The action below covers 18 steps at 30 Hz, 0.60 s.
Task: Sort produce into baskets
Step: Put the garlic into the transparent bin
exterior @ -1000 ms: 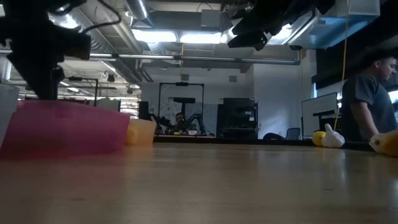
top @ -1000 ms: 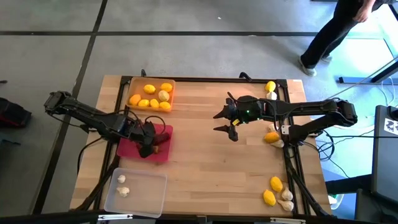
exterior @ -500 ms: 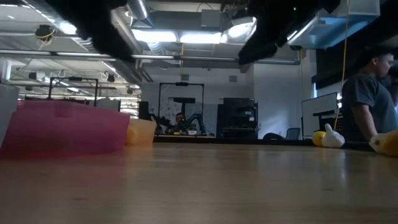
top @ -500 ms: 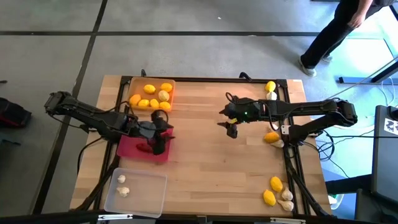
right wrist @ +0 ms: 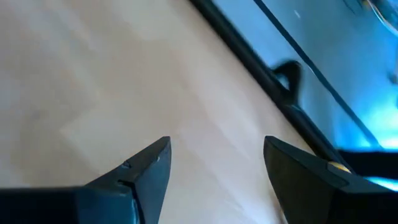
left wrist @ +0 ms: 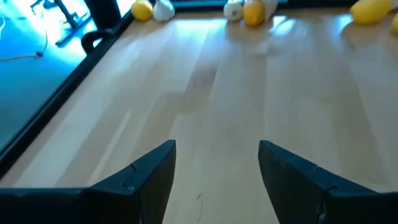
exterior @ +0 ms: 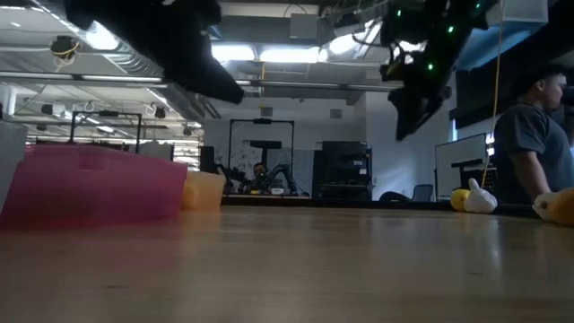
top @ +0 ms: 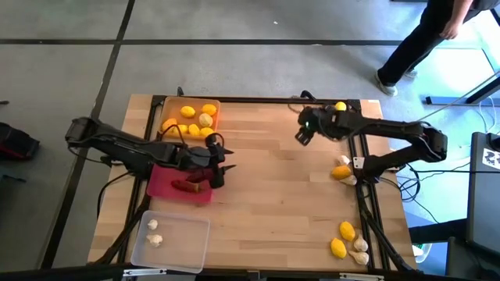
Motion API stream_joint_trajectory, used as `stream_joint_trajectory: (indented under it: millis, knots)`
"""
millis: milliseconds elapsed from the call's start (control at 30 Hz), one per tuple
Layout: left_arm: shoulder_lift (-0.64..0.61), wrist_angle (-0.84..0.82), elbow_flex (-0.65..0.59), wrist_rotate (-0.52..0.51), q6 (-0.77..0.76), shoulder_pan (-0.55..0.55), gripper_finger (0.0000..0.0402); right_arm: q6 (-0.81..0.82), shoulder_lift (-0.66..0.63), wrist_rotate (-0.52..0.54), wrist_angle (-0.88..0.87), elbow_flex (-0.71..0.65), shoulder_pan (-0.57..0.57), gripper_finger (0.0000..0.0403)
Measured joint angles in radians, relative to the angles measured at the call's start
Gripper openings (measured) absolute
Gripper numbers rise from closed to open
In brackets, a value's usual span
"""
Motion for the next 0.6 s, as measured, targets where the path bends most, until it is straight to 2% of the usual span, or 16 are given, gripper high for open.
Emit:
stream_joint_trajectory:
  millis: [233,600]
  knots:
    - [0.052,0.009,0.000,0.000,-0.008,0.013,0.0225,-0.006,0.006,-0.012,-0.021,0.000,-0.227,0.0250]
    - [0.052,0.022,0.000,0.000,0.004,0.017,0.0225,-0.037,0.036,-0.115,-0.061,0.000,-0.542,0.0250]
